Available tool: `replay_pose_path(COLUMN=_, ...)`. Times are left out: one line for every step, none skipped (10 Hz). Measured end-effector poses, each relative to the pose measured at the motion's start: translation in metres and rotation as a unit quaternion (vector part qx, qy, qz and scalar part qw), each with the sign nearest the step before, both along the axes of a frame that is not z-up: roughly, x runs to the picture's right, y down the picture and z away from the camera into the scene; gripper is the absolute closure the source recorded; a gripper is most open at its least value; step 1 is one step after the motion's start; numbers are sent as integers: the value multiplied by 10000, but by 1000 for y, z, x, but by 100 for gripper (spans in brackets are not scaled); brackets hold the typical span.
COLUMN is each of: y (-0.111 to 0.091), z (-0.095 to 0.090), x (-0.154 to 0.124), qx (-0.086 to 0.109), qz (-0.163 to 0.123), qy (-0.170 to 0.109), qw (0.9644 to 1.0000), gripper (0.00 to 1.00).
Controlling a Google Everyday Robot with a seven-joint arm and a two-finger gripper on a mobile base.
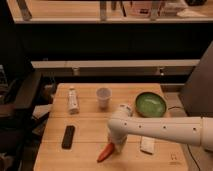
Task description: Place the pepper in the ceramic cup
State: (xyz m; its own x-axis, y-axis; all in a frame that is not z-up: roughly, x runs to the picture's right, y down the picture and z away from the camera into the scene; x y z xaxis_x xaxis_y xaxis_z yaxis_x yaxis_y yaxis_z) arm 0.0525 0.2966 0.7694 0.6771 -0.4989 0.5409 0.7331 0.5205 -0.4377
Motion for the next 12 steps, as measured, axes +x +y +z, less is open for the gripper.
replay_pose_path(y=2, z=0, x=1, qx=-11, qz=11, qy=3, qw=10000, gripper=75)
replay_pose_path(y=2, z=-2, x=3, qx=-3, qz=38, qy=15, qw=10000, gripper=87)
replay_pose_path(y=2, z=-2, x=3, qx=9, qz=62, qy=20, qw=10000, gripper=94)
replay_pose_path(y=-4, z=-3, x=7, qx=54, qz=138, qy=48, qw=9999, gripper=100)
replay_pose_path(y=-14, z=-7, x=12, qx=104, qz=203, qy=54, qw=9997, gripper=100)
replay_pose_path(y=-22, z=-12, x=15, qx=126, qz=226, qy=59, qw=9996, gripper=100)
replay_pose_path(y=-31, z=-20, x=19, qx=145, qz=247, qy=85, qw=9996, gripper=100)
replay_pose_path(y=-34, z=-22, x=22, qx=156, qz=262, qy=99, qw=9995, gripper=100)
replay_pose_path(y=-35, z=-22, x=26, qx=174, qz=286, qy=127, qw=9994, gripper=100)
replay_pose_path(y=-38, z=-21, x=31, qx=214, qz=315, qy=146, qw=9992, gripper=100)
replay_pose_path(y=-46, z=-22, x=35, qx=258, qz=359, qy=159, qw=9989, gripper=100)
replay_pose_path(y=-56, z=-25, x=37, qx=290, qz=372, qy=159, qw=9988, gripper=100)
